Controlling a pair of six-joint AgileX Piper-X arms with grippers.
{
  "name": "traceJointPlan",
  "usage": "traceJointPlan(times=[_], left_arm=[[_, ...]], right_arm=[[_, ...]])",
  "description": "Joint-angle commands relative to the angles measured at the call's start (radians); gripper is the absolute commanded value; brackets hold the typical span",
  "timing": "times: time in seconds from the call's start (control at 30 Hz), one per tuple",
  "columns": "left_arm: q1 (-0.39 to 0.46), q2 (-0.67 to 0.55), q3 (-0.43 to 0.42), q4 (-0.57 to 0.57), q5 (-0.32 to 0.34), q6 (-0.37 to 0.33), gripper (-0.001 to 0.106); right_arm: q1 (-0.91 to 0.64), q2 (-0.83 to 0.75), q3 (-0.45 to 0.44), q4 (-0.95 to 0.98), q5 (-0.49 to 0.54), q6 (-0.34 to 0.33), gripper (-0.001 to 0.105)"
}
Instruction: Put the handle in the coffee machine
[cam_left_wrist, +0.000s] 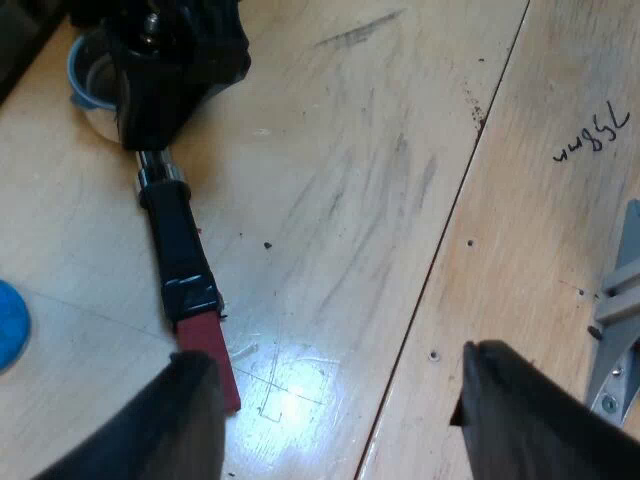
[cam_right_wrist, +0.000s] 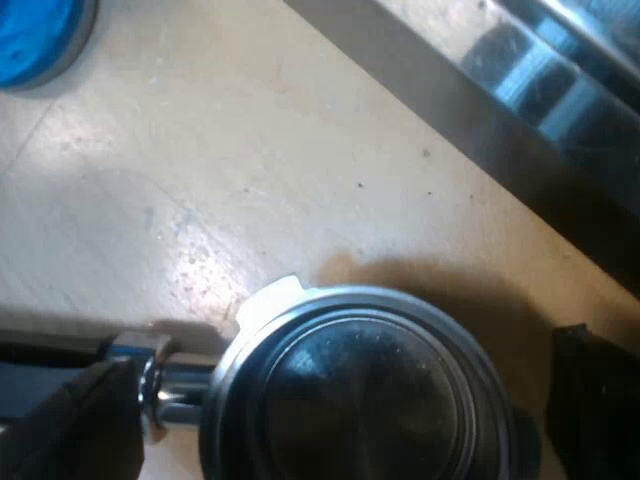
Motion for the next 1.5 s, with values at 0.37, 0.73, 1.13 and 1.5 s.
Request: traceJointPlan(times=[0.37,0.73,1.13,1.5], left_arm=[[0.001,-0.001,-0.005,0.003,-0.001,0.002,0.055],[0.001,-0.001,-0.005,0.003,-0.001,0.002,0.055],[0.001,-0.001,-0.005,0.003,-0.001,0.002,0.055],[0.001,-0.001,-0.005,0.003,-0.001,0.002,0.055]], right_arm=[[-0.004,0.009,-0.005,0.004,-0.026,-0.028,0.082],[-0.004,0.028,-0.005,0.040,-0.010,-0.028,0.081],[-0.004,0.028,-0.005,0.015,-0.004,-0.028,0.059],[-0.004,0.018,-0.005,0.004,-0.004,0.018,0.000]])
